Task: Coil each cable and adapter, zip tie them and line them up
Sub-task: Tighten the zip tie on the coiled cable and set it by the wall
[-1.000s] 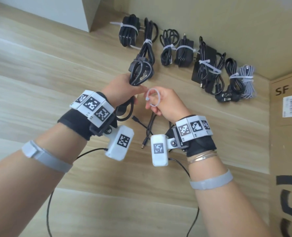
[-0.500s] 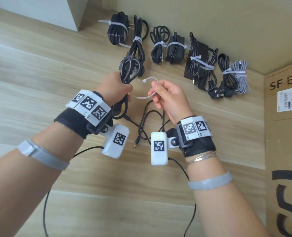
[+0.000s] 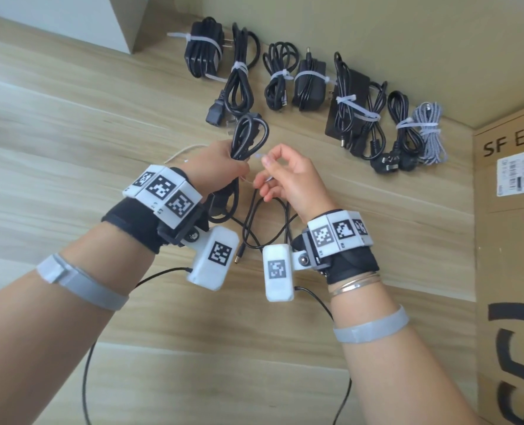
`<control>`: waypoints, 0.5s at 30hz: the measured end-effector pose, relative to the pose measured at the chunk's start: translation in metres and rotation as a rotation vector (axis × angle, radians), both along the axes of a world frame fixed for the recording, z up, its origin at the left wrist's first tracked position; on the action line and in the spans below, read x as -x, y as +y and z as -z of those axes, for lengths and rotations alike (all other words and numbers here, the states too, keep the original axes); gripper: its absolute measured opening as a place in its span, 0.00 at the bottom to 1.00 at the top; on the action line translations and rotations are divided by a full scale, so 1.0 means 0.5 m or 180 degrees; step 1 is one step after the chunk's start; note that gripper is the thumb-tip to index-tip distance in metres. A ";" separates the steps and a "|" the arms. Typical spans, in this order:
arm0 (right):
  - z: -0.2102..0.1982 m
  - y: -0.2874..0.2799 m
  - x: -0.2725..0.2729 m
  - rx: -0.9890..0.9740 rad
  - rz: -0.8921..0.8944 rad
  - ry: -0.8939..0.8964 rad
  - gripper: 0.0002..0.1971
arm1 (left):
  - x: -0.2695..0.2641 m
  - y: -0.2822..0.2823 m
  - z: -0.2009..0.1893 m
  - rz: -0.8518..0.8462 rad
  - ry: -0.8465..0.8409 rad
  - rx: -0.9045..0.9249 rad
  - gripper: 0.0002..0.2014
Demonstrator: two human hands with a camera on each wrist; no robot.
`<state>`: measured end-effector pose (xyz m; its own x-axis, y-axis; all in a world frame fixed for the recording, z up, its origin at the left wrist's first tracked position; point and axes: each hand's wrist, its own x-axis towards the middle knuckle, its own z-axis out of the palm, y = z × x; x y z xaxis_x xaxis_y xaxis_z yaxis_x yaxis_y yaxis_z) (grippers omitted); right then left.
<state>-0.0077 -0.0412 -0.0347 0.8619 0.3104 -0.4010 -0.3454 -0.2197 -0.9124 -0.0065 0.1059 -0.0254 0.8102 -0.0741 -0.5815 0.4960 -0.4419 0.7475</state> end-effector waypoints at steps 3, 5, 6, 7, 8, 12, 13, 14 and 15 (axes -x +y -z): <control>-0.004 -0.007 0.002 0.0057 -0.0109 -0.0163 0.12 | -0.007 -0.006 0.012 0.0207 -0.0049 -0.0304 0.07; -0.011 -0.018 0.001 0.0037 -0.0063 -0.0328 0.12 | -0.011 -0.006 0.025 0.0454 0.0012 -0.0661 0.15; -0.014 -0.024 0.000 0.0011 -0.0028 -0.0380 0.11 | -0.011 -0.007 0.031 0.0530 0.0089 -0.0742 0.19; -0.016 -0.028 -0.001 -0.0002 -0.0010 -0.0408 0.11 | -0.013 -0.009 0.039 0.0558 0.0134 -0.0772 0.21; -0.016 -0.031 -0.002 0.0038 -0.0011 -0.0432 0.10 | -0.014 -0.013 0.045 0.0563 0.0144 -0.0798 0.22; 0.000 -0.029 -0.006 0.0615 -0.0065 -0.0659 0.12 | -0.014 -0.032 0.044 0.0725 -0.0025 -0.1027 0.23; 0.006 -0.028 -0.007 0.0716 -0.0069 -0.0676 0.12 | -0.013 -0.034 0.039 0.0803 -0.0065 -0.1056 0.25; 0.010 -0.028 -0.007 0.0776 -0.0067 -0.0667 0.12 | -0.012 -0.035 0.036 0.0886 -0.0127 -0.1051 0.26; 0.014 -0.029 -0.006 0.0820 -0.0063 -0.0653 0.12 | -0.011 -0.034 0.032 0.0963 -0.0207 -0.1036 0.26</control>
<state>-0.0046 -0.0555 -0.0417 0.9277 0.2387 -0.2871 -0.1535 -0.4572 -0.8760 -0.0008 0.0888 -0.0414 0.8158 -0.1350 -0.5623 0.2648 -0.7772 0.5709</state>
